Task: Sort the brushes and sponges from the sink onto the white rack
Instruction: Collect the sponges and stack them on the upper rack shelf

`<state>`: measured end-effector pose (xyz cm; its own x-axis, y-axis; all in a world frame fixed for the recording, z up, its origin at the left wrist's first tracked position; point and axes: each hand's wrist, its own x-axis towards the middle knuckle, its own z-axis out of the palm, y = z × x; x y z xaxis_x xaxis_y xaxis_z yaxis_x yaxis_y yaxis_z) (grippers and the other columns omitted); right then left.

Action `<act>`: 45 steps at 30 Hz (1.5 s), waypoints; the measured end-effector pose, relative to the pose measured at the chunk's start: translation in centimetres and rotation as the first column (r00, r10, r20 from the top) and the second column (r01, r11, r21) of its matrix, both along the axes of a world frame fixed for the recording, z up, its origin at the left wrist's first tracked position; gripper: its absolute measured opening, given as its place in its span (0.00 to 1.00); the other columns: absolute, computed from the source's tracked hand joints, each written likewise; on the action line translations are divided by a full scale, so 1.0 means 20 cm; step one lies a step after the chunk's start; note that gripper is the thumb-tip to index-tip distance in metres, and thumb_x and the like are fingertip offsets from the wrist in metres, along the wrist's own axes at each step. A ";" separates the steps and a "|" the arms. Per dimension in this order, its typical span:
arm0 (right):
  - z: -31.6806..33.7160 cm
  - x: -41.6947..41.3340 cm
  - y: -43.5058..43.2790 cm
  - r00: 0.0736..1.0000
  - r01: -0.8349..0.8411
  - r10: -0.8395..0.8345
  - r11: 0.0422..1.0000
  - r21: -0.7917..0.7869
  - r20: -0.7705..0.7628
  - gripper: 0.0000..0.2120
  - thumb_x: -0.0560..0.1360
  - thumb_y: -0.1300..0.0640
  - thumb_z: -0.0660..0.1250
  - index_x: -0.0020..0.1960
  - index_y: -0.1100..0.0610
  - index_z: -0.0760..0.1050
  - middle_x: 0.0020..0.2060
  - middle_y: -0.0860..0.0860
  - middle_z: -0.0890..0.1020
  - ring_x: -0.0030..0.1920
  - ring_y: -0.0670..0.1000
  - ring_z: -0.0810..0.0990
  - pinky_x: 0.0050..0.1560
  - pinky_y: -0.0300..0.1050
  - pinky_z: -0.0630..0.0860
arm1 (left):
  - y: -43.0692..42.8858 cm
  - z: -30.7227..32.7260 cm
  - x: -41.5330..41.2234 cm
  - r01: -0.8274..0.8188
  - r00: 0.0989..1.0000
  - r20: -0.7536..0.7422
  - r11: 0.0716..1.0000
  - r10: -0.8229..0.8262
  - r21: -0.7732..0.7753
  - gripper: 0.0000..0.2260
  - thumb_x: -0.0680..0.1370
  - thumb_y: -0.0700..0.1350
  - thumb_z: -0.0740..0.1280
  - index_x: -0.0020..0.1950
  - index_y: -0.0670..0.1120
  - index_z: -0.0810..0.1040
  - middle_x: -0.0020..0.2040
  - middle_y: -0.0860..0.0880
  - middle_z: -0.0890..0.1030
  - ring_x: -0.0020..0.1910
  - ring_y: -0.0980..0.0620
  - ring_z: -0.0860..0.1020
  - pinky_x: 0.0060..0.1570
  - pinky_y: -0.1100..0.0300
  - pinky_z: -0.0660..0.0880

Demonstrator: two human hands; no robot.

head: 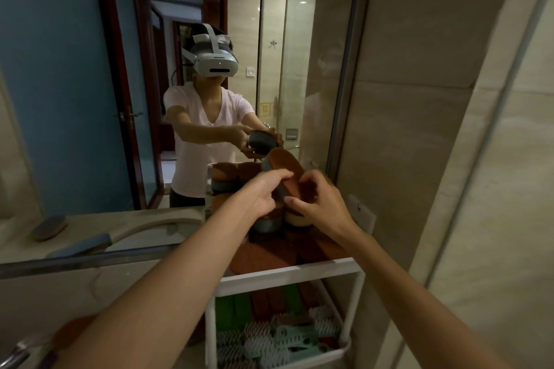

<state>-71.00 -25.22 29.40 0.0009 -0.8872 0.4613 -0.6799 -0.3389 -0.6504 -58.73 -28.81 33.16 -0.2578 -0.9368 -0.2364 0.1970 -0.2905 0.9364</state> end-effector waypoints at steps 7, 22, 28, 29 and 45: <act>-0.06 -0.12 -0.01 0.964 0.252 -0.252 0.968 0.015 0.089 0.25 0.77 0.54 0.63 0.72 0.50 0.60 0.68 0.55 0.68 0.66 0.55 0.71 0.58 0.47 0.72 | -0.04 -0.06 -0.07 -0.007 0.898 0.392 0.896 0.201 -0.443 0.14 0.81 0.47 0.57 0.63 0.43 0.72 0.62 0.42 0.76 0.60 0.46 0.74 0.59 0.53 0.71; -0.14 -0.16 -0.12 0.889 0.400 -0.291 0.870 0.290 -0.354 0.23 0.81 0.50 0.53 0.75 0.44 0.53 0.73 0.61 0.58 0.72 0.62 0.59 0.69 0.54 0.63 | -0.07 -0.29 -0.04 0.666 -0.023 0.971 0.728 0.236 -0.161 0.32 0.79 0.63 0.47 0.78 0.47 0.45 0.79 0.44 0.44 0.78 0.48 0.43 0.75 0.47 0.41; -0.13 -0.13 -0.12 0.809 0.442 -0.216 0.836 0.324 -0.546 0.23 0.81 0.51 0.51 0.75 0.45 0.52 0.74 0.62 0.53 0.73 0.63 0.56 0.70 0.55 0.60 | -0.06 -0.28 -0.04 0.680 -0.059 0.968 0.720 0.243 -0.139 0.34 0.79 0.62 0.50 0.78 0.47 0.44 0.79 0.44 0.43 0.78 0.48 0.42 0.75 0.48 0.41; -0.12 -0.13 -0.12 0.796 0.449 -0.204 0.831 0.329 -0.570 0.24 0.81 0.51 0.52 0.75 0.46 0.52 0.74 0.62 0.53 0.73 0.63 0.55 0.71 0.56 0.59 | -0.06 -0.28 -0.04 0.685 -0.068 0.968 0.717 0.240 -0.129 0.34 0.78 0.62 0.52 0.78 0.47 0.43 0.79 0.44 0.43 0.78 0.48 0.42 0.76 0.48 0.41; -0.04 -0.12 -0.08 0.742 0.422 -0.061 0.816 0.396 -0.667 0.28 0.79 0.55 0.56 0.76 0.49 0.48 0.76 0.61 0.48 0.76 0.63 0.44 0.75 0.63 0.44 | -0.06 -0.17 -0.04 0.598 0.142 0.988 0.790 0.061 -0.135 0.26 0.79 0.53 0.54 0.76 0.47 0.56 0.78 0.44 0.53 0.77 0.46 0.52 0.74 0.51 0.52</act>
<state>-73.46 -26.91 28.59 -0.1339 -0.9891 -0.0605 -0.9861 0.1390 -0.0908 -59.61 -29.91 29.79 -0.4109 -0.8998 -0.1466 -0.8841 0.3542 0.3047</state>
